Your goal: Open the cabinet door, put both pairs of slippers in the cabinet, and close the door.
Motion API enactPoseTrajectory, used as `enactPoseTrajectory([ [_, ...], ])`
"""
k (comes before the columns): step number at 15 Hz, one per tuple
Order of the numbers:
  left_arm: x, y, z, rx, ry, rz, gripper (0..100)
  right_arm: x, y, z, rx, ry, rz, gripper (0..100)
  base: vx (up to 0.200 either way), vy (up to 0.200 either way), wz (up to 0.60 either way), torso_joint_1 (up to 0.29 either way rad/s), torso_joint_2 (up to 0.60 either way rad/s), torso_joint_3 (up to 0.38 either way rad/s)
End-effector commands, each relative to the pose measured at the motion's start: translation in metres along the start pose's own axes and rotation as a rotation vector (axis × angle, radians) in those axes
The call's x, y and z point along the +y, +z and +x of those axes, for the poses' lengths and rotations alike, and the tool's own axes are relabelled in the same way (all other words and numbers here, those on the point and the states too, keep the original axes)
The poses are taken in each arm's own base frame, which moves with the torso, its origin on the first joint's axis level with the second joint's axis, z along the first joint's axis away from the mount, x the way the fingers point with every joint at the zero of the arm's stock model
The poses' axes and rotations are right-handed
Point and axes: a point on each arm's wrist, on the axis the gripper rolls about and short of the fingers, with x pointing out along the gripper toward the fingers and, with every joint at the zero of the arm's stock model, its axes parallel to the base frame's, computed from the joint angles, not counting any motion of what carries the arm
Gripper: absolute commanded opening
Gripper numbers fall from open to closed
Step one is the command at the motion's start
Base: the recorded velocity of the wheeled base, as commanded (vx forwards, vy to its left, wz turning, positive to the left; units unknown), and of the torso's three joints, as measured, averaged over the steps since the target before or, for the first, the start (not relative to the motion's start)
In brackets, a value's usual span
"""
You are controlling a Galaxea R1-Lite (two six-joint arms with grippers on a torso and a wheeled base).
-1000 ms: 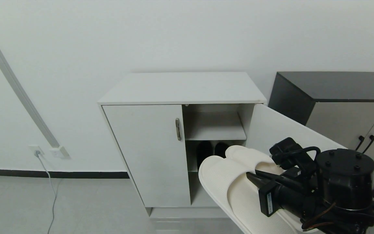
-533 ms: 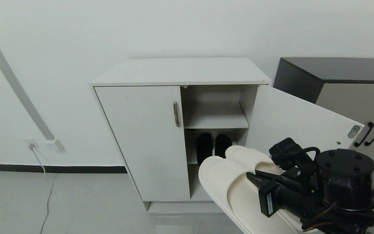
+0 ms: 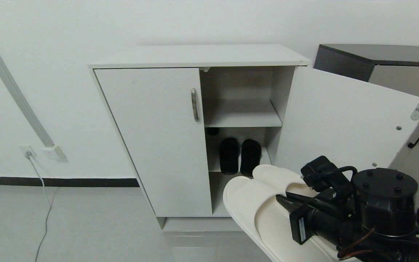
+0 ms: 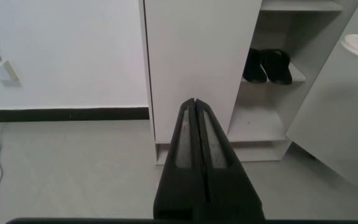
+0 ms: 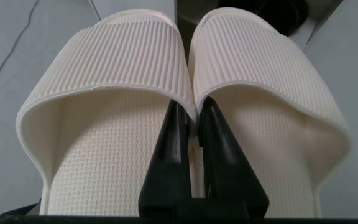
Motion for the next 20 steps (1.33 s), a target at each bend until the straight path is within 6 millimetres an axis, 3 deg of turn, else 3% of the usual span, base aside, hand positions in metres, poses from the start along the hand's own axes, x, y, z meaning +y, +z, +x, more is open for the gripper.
enactPoseTrajectory([
  [1, 0.0, 0.0, 0.0, 0.0, 0.0, 0.0, 0, 0.0, -0.001, 0.001, 0.005, -0.001, -0.001, 0, 0.0, 0.0, 0.0, -0.036, 0.45, 0.398],
  [6, 0.0, 0.0, 0.0, 0.0, 0.001, 0.0, 0, 0.001, -0.001, 0.001, 0.006, 0.002, -0.002, 0, 0.0, 0.0, 0.0, -0.014, 0.36, 0.341],
  [13, 0.0, 0.0, 0.0, 0.0, 0.0, 0.0, 0, 0.0, -0.003, 0.0, -0.007, 0.01, 0.002, 0, 0.0, 0.0, 0.0, 0.001, 0.02, 0.02],
  [15, 0.0, 0.0, 0.0, 0.002, 0.001, 0.0, 0, 0.001, -0.004, 0.001, -0.002, 0.008, -0.004, 0, 0.0, 0.2, 0.0, -0.002, 0.0, 0.007],
  [18, 0.0, 0.0, 0.0, 0.002, 0.001, -0.002, 0, 0.003, -0.01, 0.012, -0.008, -0.003, -0.012, 0, 0.0, 0.067, 0.0, 0.001, 0.0, 0.004],
  [20, 0.0, 0.0, 0.0, 0.0, 0.001, -0.002, 0, 0.012, -0.005, 0.03, -0.055, -0.068, 0.007, 0, 0.0, 0.0, 0.0, 0.0, 0.0, 0.0],
])
